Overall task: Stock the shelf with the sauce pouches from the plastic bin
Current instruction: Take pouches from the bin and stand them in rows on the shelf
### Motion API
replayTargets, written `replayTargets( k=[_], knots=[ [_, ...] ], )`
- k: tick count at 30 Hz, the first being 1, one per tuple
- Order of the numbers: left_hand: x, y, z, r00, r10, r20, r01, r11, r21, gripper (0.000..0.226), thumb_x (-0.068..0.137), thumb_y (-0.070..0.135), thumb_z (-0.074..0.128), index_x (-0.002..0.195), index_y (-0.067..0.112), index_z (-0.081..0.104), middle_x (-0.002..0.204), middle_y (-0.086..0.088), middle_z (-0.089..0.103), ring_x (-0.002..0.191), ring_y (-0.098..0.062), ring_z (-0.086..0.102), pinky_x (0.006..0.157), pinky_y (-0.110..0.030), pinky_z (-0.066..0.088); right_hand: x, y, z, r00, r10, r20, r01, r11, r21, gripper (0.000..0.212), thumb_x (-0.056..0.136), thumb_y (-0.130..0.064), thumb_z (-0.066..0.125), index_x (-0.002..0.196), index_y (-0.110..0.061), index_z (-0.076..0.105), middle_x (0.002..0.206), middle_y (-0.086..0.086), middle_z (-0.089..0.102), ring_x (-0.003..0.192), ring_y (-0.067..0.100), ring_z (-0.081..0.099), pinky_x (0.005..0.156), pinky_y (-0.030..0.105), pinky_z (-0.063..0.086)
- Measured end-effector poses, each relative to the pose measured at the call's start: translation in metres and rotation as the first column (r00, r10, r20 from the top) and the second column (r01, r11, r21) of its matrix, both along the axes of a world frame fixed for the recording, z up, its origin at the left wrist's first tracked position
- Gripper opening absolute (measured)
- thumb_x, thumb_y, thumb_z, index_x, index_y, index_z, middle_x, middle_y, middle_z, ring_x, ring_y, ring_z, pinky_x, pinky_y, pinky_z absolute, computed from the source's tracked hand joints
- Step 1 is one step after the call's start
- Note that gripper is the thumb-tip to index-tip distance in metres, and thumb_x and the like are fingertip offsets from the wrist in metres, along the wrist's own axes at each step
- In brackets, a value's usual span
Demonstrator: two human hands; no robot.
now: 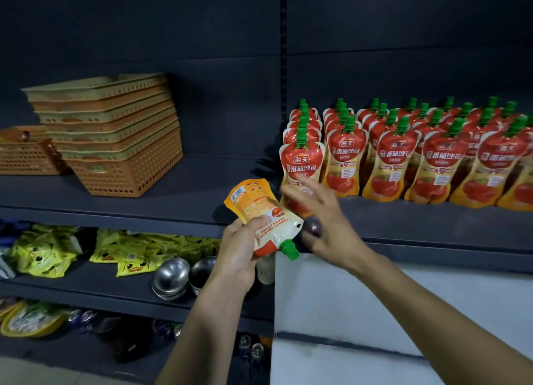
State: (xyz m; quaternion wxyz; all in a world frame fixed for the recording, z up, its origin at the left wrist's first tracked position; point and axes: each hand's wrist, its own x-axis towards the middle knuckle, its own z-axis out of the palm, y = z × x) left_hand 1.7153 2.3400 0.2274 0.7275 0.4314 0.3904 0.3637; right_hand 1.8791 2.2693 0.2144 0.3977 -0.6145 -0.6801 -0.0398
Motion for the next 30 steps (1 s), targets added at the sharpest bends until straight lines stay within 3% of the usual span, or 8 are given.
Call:
replayTargets(
  k=[5,9,12,15,17,21,26,30],
  knots=[
    [0.003,-0.007,0.01,0.998,-0.023,-0.054,0.026,0.998,0.058,0.012,0.09,0.017,0.06,0.09,0.009,0.069,0.074,-0.007,0.07,0.057,-0.012,0.063,0.052,-0.026,0.047,-0.014,0.0,0.015,0.986,0.147,-0.076,-0.142,0.988,0.063,0.046,0.078,-0.012,0.077,0.12,-0.028,0.067,0.143,-0.011,0.049,0.138,0.012,0.031,0.112,0.037,0.033],
    [0.002,-0.008,0.016,0.99,-0.143,0.004,0.143,0.989,0.026,0.041,0.099,0.041,0.045,0.101,0.008,0.069,0.09,-0.014,0.075,0.078,-0.027,0.071,0.063,-0.035,0.057,-0.012,-0.006,0.029,0.98,0.179,-0.088,-0.171,0.981,0.094,0.036,0.079,0.002,0.071,0.11,-0.017,0.073,0.119,-0.006,0.068,0.119,0.012,0.055,0.099,0.036,0.046],
    [0.007,-0.005,0.018,0.972,-0.149,-0.181,0.181,0.968,0.176,0.059,0.1,0.055,0.032,0.097,0.008,0.069,0.082,-0.012,0.074,0.072,-0.027,0.071,0.066,-0.035,0.055,-0.005,-0.015,0.049,0.898,0.158,-0.411,-0.105,0.983,0.149,0.016,0.084,-0.001,0.067,0.095,-0.009,0.075,0.096,-0.002,0.075,0.092,0.009,0.069,0.08,0.023,0.055],
    [0.019,0.008,0.015,0.981,0.005,-0.192,0.059,0.944,0.326,0.03,0.099,0.038,0.05,0.099,0.012,0.065,0.086,-0.007,0.065,0.071,-0.016,0.063,0.062,-0.029,0.052,0.026,-0.024,0.061,0.783,0.057,-0.619,0.045,0.988,0.148,0.01,0.086,-0.008,0.066,0.083,-0.015,0.071,0.076,-0.014,0.074,0.072,0.001,0.07,0.06,0.012,0.051],
    [0.029,0.021,0.011,0.974,0.04,-0.223,0.057,0.909,0.412,0.017,0.096,0.027,0.059,0.11,0.018,0.061,0.108,-0.003,0.065,0.091,-0.012,0.063,0.08,-0.03,0.054,0.047,-0.029,0.061,0.738,0.007,-0.675,0.113,0.984,0.134,0.008,0.086,-0.009,0.065,0.085,-0.015,0.07,0.08,-0.012,0.075,0.078,0.005,0.072,0.063,0.016,0.054],
    [0.059,0.041,0.003,0.964,-0.047,-0.263,0.175,0.856,0.487,0.053,0.089,0.016,0.069,0.137,0.017,0.045,0.132,0.003,0.053,0.121,-0.012,0.052,0.103,-0.031,0.045,0.074,-0.026,0.055,0.669,-0.071,-0.74,0.206,0.974,0.093,0.007,0.087,-0.01,0.066,0.089,-0.015,0.071,0.08,-0.014,0.074,0.079,0.002,0.071,0.064,0.016,0.056],
    [0.089,0.059,-0.002,0.934,-0.142,-0.328,0.306,0.793,0.527,0.058,0.083,0.006,0.073,0.133,0.017,0.045,0.124,0.004,0.057,0.118,-0.013,0.054,0.089,-0.022,0.048,0.096,-0.019,0.043,0.646,-0.187,-0.74,0.201,0.977,-0.071,0.018,0.088,-0.014,0.065,0.104,-0.007,0.07,0.091,-0.008,0.074,0.079,0.004,0.071,0.06,0.019,0.057],
    [0.096,0.072,-0.01,0.896,-0.168,-0.411,0.386,0.752,0.535,0.058,0.076,0.01,0.081,0.123,0.021,0.05,0.121,0.002,0.063,0.112,-0.015,0.061,0.098,-0.036,0.052,0.099,-0.022,0.021,0.717,-0.298,-0.63,0.173,0.952,-0.253,0.032,0.079,-0.013,0.075,0.108,-0.019,0.064,0.101,-0.015,0.067,0.089,-0.003,0.061,0.07,0.016,0.05]
  ],
)
